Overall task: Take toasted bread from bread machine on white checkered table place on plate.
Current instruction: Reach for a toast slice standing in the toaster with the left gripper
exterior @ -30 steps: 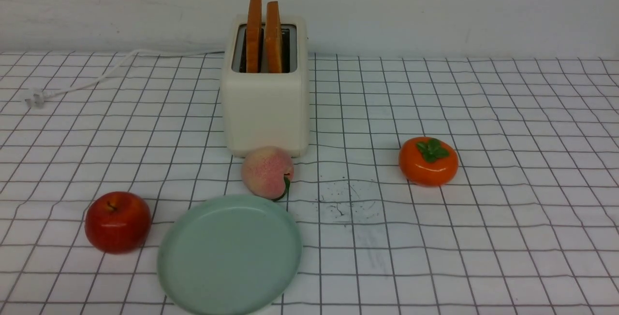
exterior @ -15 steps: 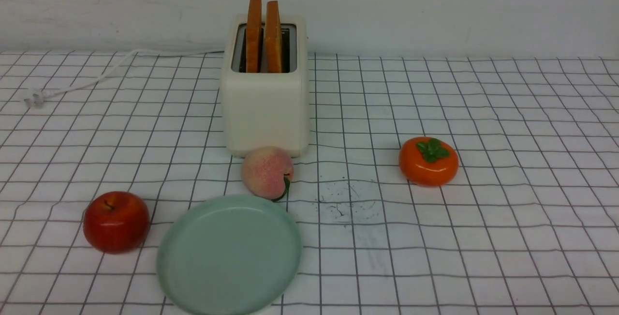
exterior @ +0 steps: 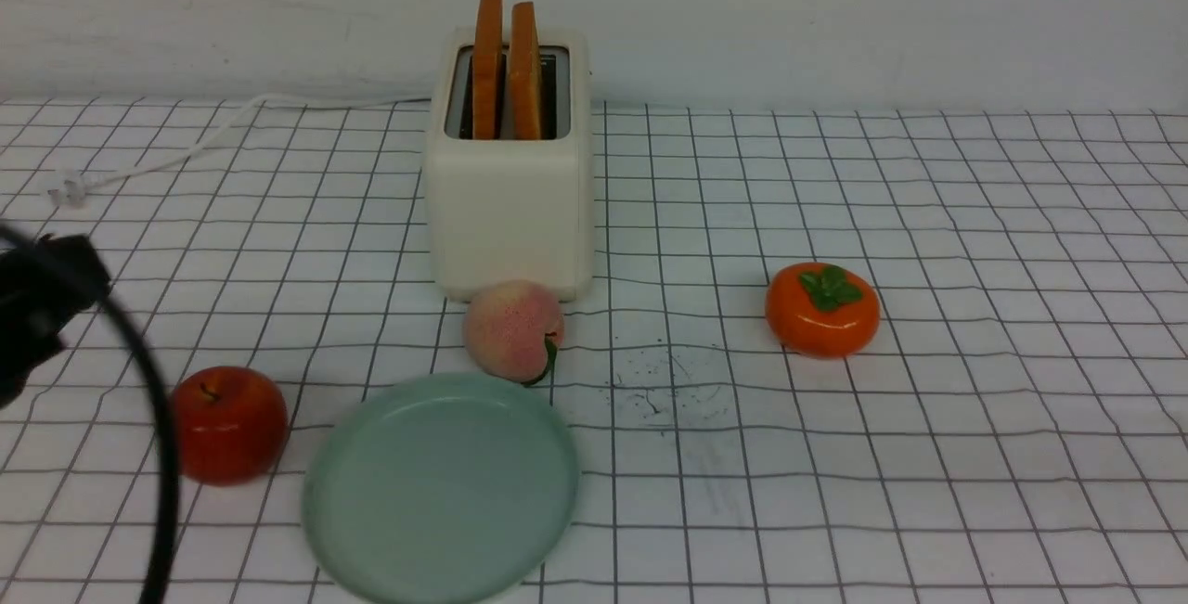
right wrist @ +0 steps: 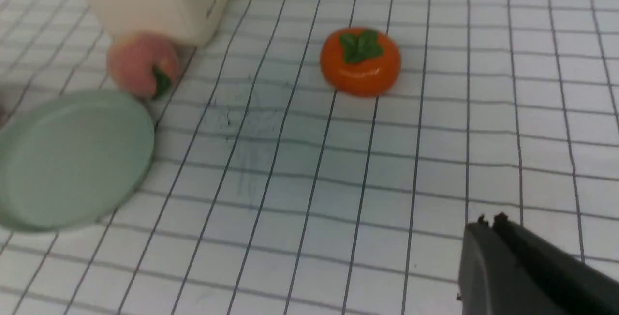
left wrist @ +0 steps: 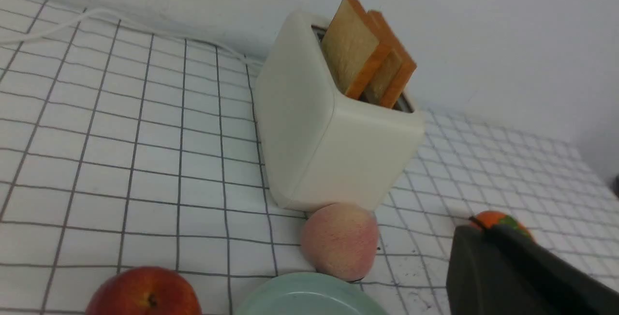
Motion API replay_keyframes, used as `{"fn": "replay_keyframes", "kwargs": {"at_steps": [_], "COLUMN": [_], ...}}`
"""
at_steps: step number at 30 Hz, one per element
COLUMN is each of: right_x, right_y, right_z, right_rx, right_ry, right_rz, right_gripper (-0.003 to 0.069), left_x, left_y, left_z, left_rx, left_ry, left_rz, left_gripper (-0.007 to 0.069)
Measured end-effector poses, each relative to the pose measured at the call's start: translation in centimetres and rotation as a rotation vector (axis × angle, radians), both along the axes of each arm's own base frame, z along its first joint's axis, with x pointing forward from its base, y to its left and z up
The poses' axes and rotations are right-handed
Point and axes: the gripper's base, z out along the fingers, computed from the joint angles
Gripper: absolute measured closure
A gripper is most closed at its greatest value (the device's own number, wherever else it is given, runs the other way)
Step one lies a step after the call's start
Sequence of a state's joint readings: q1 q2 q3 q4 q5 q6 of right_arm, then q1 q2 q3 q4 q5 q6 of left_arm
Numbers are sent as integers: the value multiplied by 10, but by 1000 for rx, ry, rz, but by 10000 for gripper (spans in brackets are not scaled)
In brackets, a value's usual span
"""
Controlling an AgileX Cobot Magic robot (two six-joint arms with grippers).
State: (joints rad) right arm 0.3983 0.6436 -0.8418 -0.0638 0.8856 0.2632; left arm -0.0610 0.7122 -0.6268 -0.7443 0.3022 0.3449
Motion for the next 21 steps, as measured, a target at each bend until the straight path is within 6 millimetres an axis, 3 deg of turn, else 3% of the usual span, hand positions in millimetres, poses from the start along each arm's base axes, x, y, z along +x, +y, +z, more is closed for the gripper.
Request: {"fn": "replay_keyframes", "kwargs": {"at_steps": [6,13,16,18,21], "right_x": [17,22,22,22,22], "right_y": [11,17,18,18,18], "right_z": [28,51,51,51,50], "right_rx": [7,133,148,147,144], "right_ry": [-37,-199,-199,-196,-188], "right_rz": [35,56,60,60,60], "right_gripper": [659,655,652,648,645], "left_x": [57,101,125,143,178], "left_y": [-8,-65,-79,-84,-95], "left_z": [7,14,10,6,-8], "left_rx": [78,212,248,262,276], "left_ry": [85,15,9,20,53], "left_rz": [-60,-249,-259,-253,-250], "left_gripper": [638,638,634,597,472]}}
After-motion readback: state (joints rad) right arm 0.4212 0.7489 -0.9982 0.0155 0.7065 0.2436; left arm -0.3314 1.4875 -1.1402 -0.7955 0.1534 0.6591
